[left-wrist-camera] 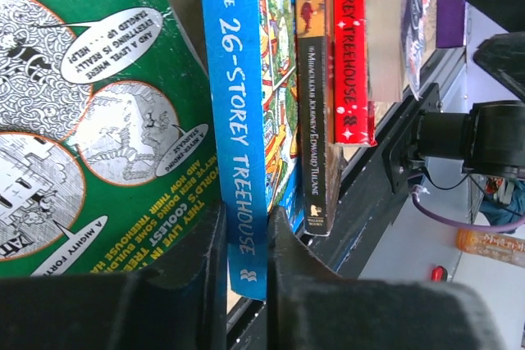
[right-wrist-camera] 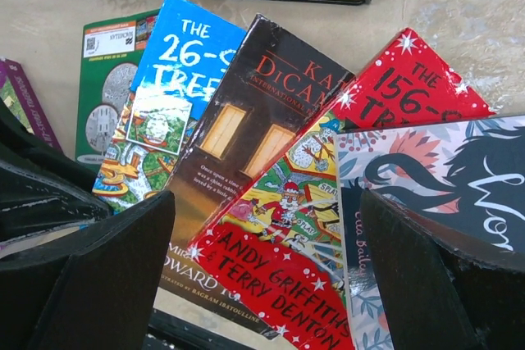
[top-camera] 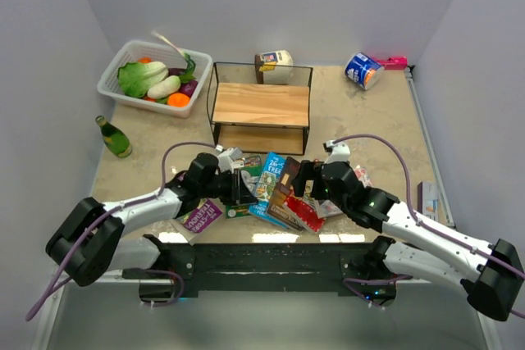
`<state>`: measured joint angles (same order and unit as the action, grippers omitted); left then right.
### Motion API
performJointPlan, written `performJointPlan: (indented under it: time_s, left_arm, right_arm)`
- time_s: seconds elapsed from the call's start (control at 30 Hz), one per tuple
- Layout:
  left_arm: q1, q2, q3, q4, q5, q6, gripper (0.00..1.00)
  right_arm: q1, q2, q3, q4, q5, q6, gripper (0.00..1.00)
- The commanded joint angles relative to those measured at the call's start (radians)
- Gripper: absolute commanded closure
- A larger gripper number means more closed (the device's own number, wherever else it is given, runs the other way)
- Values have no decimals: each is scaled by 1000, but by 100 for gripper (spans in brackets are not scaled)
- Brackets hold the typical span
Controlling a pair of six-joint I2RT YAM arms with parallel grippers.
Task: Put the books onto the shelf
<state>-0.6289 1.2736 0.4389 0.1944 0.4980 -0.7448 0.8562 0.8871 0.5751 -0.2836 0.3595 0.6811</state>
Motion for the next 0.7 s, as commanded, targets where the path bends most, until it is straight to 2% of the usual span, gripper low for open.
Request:
performJointPlan:
  time_s: [0.0,0.17,0.2,0.4,0.53,0.67]
  left_arm:
    - [-8,-123,9,50,22,38,100]
    - [-6,-301,115,-159,-120,77,100]
    - [-5,-322,135,-229,-159,90,100]
    - [-3,-404,273,-415,-311,104,100]
    - [-3,-460,302,-431,-369,56,100]
    - [-3,-525,336,-400,-389,7,100]
  right_arm:
    - [0,-31,38,4,-11,9,1]
    - [0,-60,91,-19,-10,2,1]
    - [0,-69,97,-20,-13,0,1]
    - [0,-108,158,4,-45,-21,1]
    - [0,-171,140,76,-71,-14,1]
    - [0,-272,51,200,-67,72,1]
